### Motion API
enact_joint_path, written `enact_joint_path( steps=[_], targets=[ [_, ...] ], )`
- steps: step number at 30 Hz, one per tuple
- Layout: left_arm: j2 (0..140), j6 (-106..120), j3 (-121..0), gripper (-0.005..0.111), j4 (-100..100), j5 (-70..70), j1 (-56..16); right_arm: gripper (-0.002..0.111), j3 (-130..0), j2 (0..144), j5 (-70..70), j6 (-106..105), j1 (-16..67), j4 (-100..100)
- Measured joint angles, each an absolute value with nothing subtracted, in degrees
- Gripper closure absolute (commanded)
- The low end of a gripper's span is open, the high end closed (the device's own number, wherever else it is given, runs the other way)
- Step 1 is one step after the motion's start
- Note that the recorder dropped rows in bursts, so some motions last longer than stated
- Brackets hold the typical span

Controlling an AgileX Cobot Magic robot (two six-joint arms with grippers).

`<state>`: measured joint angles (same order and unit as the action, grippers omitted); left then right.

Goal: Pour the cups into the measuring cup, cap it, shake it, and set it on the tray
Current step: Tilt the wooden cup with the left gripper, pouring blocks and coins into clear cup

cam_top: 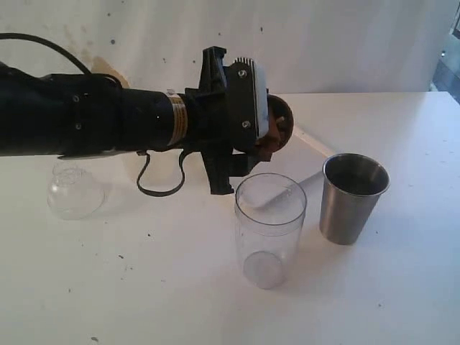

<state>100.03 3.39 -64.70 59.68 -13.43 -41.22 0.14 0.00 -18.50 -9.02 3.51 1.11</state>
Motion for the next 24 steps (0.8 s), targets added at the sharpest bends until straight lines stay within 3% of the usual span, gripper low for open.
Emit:
enact_joint_path(
  steps=[24],
  targets=[
    [100.03, 19.73, -65.07, 0.107, 59.68, -8.78, -43.96, 0.108, 0.14, 0.0, -18.5, -9.02, 3.51, 1.11]
  ],
)
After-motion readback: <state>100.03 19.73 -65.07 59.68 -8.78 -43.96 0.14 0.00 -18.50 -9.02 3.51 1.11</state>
